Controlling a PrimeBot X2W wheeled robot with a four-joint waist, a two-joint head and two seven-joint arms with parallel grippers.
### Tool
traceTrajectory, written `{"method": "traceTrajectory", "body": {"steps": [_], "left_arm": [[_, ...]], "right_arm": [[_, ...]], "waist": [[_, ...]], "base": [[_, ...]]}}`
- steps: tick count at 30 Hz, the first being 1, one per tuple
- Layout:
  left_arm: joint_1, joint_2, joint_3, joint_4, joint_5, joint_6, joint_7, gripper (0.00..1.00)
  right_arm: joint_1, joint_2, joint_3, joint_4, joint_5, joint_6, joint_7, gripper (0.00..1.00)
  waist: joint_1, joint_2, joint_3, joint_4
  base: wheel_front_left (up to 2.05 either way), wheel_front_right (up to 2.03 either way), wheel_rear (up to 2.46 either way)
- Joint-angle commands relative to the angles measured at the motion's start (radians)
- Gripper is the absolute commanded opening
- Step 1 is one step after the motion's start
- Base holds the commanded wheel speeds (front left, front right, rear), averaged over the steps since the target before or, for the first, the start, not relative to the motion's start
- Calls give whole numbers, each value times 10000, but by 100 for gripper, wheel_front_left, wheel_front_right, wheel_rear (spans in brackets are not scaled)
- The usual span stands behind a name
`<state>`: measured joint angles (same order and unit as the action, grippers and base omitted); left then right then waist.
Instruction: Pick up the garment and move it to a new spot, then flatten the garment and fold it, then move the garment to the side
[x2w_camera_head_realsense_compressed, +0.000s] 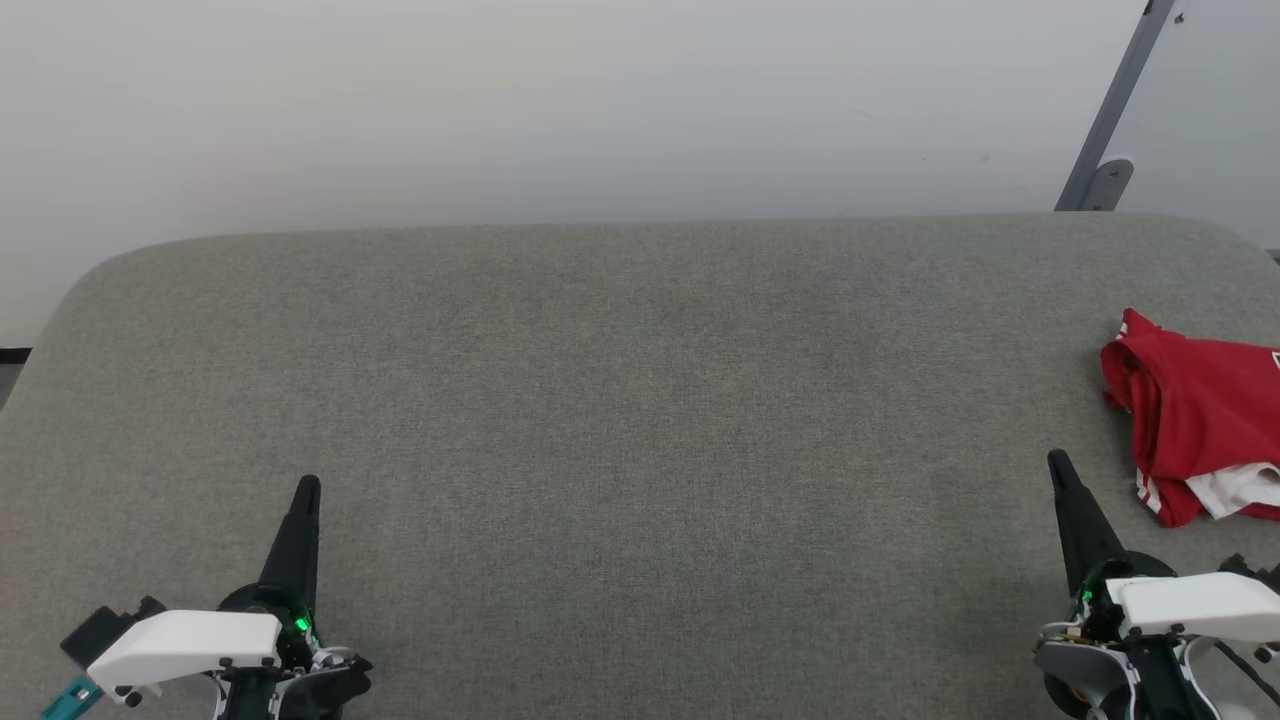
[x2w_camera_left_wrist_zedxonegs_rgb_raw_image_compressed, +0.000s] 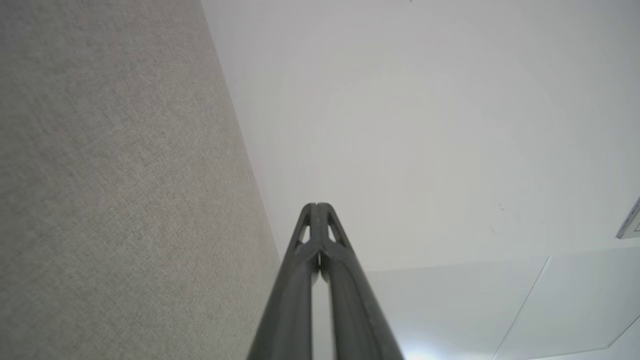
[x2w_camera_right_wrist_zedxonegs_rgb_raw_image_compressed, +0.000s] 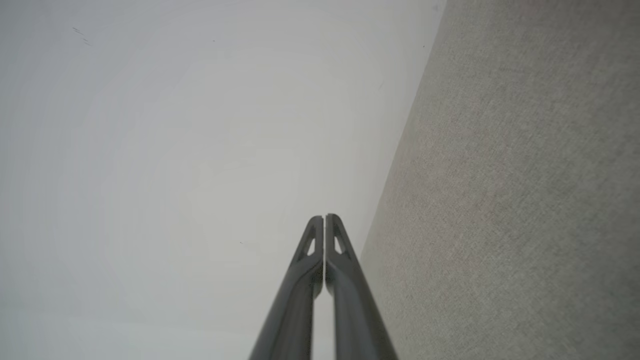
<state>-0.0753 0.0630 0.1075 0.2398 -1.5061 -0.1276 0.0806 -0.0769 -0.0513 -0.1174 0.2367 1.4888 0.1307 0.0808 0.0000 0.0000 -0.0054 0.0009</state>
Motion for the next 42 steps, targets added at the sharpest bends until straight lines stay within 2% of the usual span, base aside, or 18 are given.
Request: {"method": "traceTrajectory", "body": {"steps": [1, 17, 42], "left_arm": [[-182, -28, 49, 1, -289, -49, 100, 0], [-418, -146, 92, 59, -1075, -56, 389, 0], [-408, -134, 88, 57, -1072, -57, 367, 0]], "right_arm": [[-183, 6, 20, 21, 294, -1, 93, 0], [-393, 17, 39, 100, 1270, -1, 378, 0], [-359, 16, 40, 99, 1257, 0, 367, 0]], "waist": [[0, 0, 12, -1], [0, 0, 83, -9], [0, 0, 85, -9]], "base": [[0, 0, 0], [0, 0, 0], [0, 0, 0]]}}
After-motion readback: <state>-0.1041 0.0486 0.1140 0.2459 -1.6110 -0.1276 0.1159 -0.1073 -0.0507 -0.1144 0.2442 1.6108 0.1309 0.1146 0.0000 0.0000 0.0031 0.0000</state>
